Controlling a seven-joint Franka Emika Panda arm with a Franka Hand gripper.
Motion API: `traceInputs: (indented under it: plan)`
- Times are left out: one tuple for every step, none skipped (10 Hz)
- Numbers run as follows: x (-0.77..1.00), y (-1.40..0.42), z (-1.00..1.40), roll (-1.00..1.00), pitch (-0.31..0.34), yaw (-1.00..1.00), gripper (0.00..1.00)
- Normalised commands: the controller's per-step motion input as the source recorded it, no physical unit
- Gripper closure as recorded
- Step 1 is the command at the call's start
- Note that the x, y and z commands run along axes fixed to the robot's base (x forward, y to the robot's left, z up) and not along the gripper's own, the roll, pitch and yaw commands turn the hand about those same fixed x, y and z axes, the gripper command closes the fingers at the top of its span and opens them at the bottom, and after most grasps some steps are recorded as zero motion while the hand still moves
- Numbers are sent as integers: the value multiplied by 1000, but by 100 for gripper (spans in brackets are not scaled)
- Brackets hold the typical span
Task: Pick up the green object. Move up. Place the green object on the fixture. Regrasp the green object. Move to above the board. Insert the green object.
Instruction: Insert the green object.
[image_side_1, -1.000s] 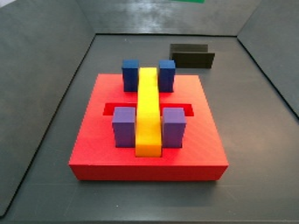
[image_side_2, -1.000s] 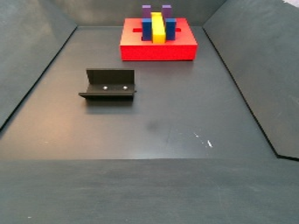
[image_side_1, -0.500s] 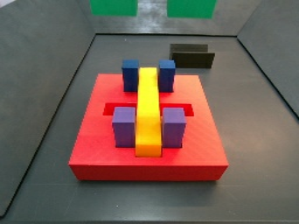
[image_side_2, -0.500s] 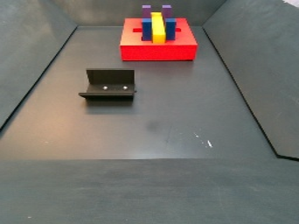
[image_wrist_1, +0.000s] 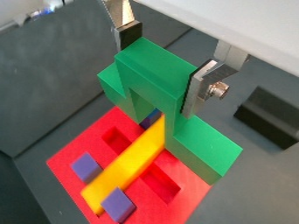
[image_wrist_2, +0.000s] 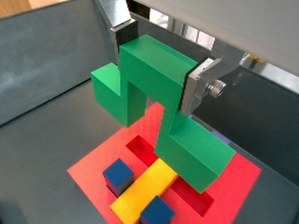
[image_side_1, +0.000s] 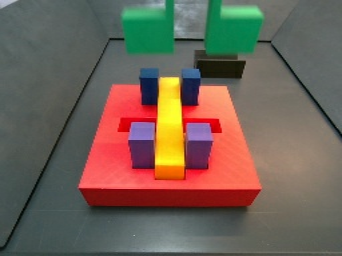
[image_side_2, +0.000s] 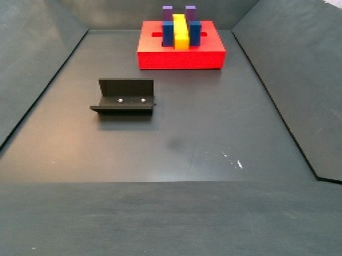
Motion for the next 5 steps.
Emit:
traceInputs:
  plan:
    - [120,-3,-651,-107,-63,106,100]
    - [60,-91,-671,-77,-219,94,100]
    - [0,-143,-663,-7,-220,49,100]
    - [-154,-91,-431,0,-101,0,100]
    - [-203,-63,-323,0,-30,0,100]
